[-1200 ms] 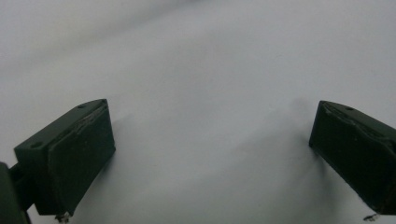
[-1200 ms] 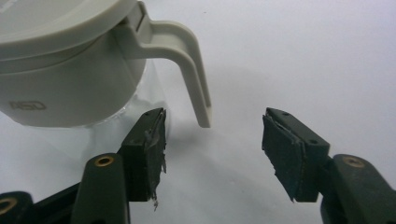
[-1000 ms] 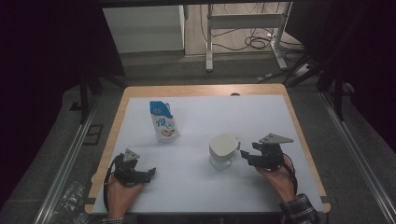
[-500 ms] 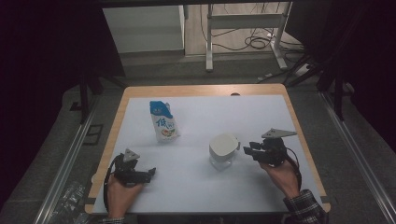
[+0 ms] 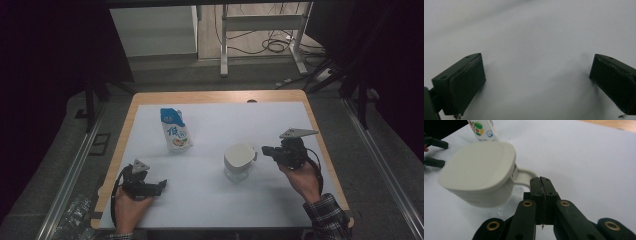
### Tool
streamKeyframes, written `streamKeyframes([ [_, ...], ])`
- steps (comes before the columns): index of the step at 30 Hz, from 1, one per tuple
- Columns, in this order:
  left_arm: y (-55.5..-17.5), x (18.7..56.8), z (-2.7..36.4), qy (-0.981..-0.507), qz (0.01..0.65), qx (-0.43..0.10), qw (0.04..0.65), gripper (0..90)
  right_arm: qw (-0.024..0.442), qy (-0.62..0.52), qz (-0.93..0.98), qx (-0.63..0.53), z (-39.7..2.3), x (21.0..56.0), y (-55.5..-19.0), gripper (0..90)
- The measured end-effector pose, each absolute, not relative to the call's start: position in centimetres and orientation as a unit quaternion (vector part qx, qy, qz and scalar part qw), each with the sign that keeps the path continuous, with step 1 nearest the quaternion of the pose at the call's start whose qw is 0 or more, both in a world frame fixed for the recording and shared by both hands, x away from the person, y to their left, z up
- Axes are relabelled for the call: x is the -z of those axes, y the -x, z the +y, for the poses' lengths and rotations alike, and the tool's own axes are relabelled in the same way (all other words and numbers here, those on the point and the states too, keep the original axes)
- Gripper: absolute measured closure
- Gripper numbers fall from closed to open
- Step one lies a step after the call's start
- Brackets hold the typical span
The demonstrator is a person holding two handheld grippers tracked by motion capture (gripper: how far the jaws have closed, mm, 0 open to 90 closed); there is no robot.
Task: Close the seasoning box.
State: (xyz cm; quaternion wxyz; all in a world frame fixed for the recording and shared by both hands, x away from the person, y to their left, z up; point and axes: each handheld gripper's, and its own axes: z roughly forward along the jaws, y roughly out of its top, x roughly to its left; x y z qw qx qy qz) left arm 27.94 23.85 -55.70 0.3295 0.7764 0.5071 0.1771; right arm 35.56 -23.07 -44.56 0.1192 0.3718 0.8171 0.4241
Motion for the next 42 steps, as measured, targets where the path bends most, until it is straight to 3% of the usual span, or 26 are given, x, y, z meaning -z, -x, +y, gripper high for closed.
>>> streamKeyframes([
  [17,-27.9,55.7,23.8,-0.774,0.509,-0.178,0.332,0.3,0.131,-0.324,0.827,-0.441,-19.6,42.7,-35.9,88.9],
  [42,-27.9,55.7,23.8,-0.774,0.509,-0.178,0.332,0.3,0.144,-0.32,0.826,-0.441,-19.3,43.1,-35.7,89.4],
])
